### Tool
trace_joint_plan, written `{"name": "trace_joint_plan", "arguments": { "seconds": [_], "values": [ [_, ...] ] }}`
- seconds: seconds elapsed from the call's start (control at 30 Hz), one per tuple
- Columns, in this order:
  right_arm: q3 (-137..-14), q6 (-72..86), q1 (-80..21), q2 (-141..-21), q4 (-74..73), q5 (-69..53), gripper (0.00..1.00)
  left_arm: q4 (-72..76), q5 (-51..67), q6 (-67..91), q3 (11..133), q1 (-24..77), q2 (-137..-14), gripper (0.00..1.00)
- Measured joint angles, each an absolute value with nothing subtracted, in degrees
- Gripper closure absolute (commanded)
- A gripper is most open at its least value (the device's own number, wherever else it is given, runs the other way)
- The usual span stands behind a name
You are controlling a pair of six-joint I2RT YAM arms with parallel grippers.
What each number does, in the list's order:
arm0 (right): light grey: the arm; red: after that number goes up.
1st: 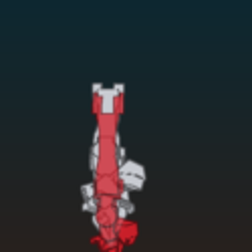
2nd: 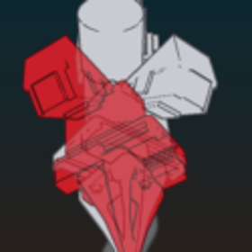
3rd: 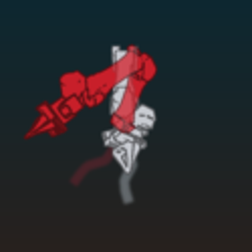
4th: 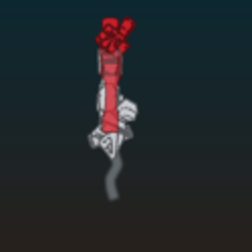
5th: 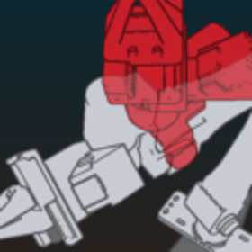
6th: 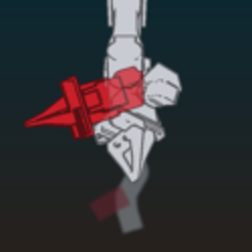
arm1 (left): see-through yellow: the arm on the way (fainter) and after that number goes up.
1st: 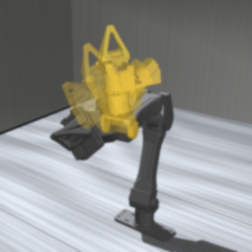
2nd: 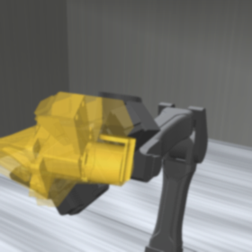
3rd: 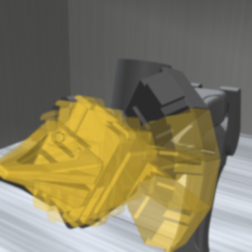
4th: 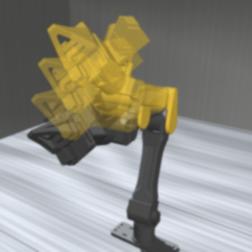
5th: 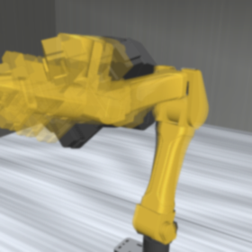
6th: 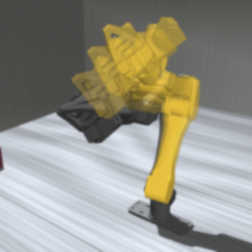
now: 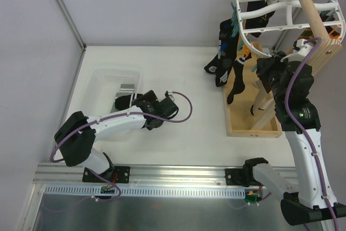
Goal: Clip the socks to the hanger
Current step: Pick up the sock from the bin.
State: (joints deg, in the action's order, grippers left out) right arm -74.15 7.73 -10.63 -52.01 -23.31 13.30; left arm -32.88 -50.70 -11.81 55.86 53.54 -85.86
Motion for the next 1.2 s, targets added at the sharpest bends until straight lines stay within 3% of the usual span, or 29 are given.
{"name": "trace_joint_plan", "arguments": {
  "seconds": [0.67,1.2],
  "values": [
    [-74.02,7.35,-10.57,-52.01,-23.2,13.26,0.99,-17.02,-60.18,-22.26,50.3,53.67,-92.64,0.4],
    [-74.02,7.4,-10.46,-52.01,-23.18,13.06,0.99,-15.22,-62.28,-23.53,49.71,52.71,-93.45,0.48]
  ]
}}
